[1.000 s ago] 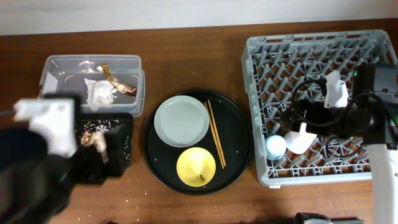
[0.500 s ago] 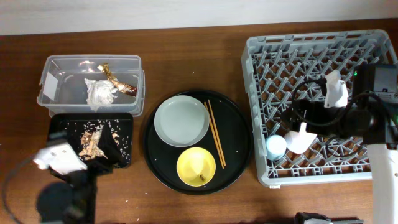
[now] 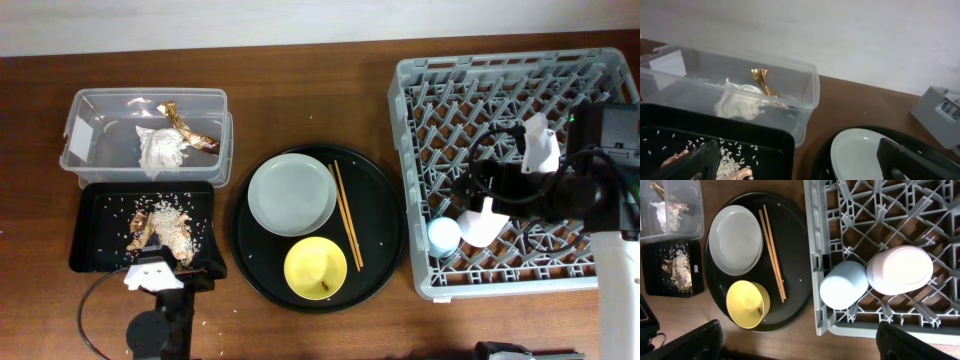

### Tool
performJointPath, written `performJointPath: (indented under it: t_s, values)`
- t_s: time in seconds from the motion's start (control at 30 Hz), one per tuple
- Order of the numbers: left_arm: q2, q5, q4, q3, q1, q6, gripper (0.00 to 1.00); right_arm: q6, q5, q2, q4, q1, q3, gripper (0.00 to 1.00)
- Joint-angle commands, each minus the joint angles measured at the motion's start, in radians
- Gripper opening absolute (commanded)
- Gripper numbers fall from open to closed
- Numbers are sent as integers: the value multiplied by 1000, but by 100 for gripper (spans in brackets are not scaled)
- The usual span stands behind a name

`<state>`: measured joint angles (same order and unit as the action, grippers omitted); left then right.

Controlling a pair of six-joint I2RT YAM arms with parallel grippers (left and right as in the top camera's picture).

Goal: Sort waste into correct bins and load items into the dishwasher rack

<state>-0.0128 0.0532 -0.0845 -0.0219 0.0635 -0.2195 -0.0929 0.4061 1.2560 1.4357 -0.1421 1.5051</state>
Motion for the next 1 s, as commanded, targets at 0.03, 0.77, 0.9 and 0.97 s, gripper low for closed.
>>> performJointPath:
  t_s: [0.03, 0.77, 0.9, 0.97]
  values:
    - [7, 4, 9, 13, -4, 20, 99, 10, 2, -2, 0, 6, 4, 99]
    - [7, 3, 9, 13, -4, 20, 99, -500, -293, 318, -538, 855, -418, 62]
    - [7, 3, 9, 13, -4, 20, 99, -511, -267, 475, -576, 855, -418, 37]
    - [7, 3, 9, 13, -4, 20, 99, -511, -268, 513, -581, 855, -419, 21]
